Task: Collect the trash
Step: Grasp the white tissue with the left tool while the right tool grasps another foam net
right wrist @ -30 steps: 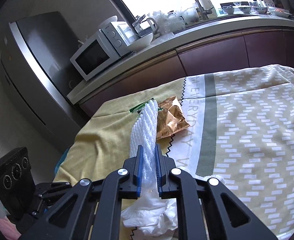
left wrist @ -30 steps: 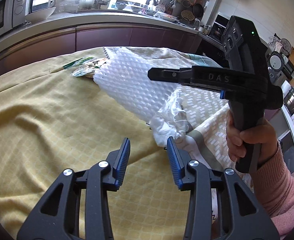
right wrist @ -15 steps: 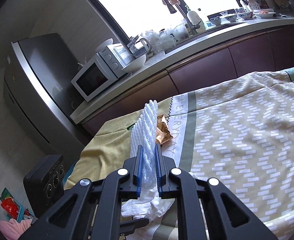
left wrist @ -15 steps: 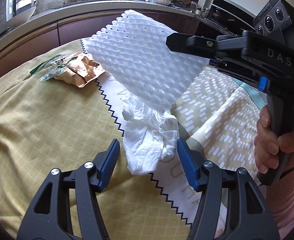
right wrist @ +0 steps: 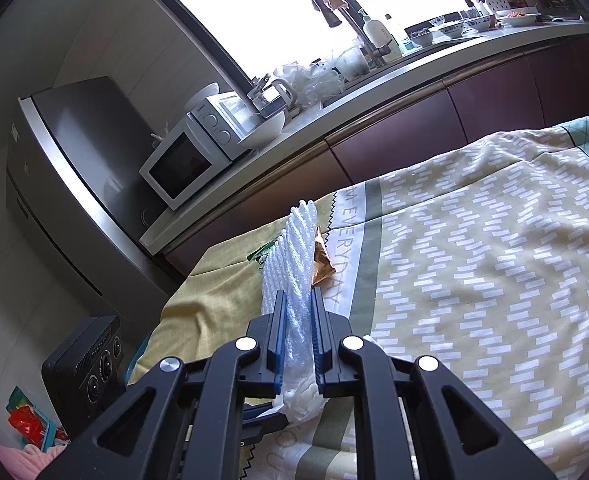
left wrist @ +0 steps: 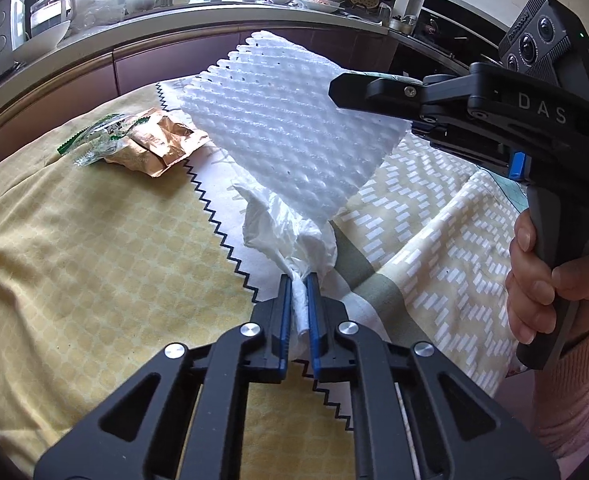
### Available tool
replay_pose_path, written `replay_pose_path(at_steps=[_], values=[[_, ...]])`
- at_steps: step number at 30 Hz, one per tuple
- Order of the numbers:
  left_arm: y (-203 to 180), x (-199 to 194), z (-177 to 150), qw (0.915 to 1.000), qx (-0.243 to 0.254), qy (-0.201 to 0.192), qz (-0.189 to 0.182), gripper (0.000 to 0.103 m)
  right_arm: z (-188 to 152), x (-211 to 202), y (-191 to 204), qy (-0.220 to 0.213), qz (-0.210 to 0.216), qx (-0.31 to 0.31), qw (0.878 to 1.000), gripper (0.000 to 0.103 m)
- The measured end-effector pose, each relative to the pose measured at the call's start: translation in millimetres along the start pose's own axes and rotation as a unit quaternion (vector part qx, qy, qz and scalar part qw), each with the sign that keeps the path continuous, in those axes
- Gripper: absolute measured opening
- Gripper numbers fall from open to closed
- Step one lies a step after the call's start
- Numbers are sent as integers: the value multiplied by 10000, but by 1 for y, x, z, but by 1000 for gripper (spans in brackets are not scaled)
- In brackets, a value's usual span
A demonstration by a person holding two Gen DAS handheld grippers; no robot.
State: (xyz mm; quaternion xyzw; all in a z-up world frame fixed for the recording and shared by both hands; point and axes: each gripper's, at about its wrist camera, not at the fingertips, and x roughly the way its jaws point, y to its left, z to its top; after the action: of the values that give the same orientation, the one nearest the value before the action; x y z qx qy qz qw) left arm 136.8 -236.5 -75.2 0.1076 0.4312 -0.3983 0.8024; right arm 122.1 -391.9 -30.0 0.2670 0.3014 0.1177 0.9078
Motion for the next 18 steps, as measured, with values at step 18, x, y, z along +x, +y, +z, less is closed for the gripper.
replay_pose_path(at_steps=[18], values=[[33, -72, -23, 9978, -357, -551, 71, 7, 3, -3, 23, -149, 273, -89, 9995, 11]])
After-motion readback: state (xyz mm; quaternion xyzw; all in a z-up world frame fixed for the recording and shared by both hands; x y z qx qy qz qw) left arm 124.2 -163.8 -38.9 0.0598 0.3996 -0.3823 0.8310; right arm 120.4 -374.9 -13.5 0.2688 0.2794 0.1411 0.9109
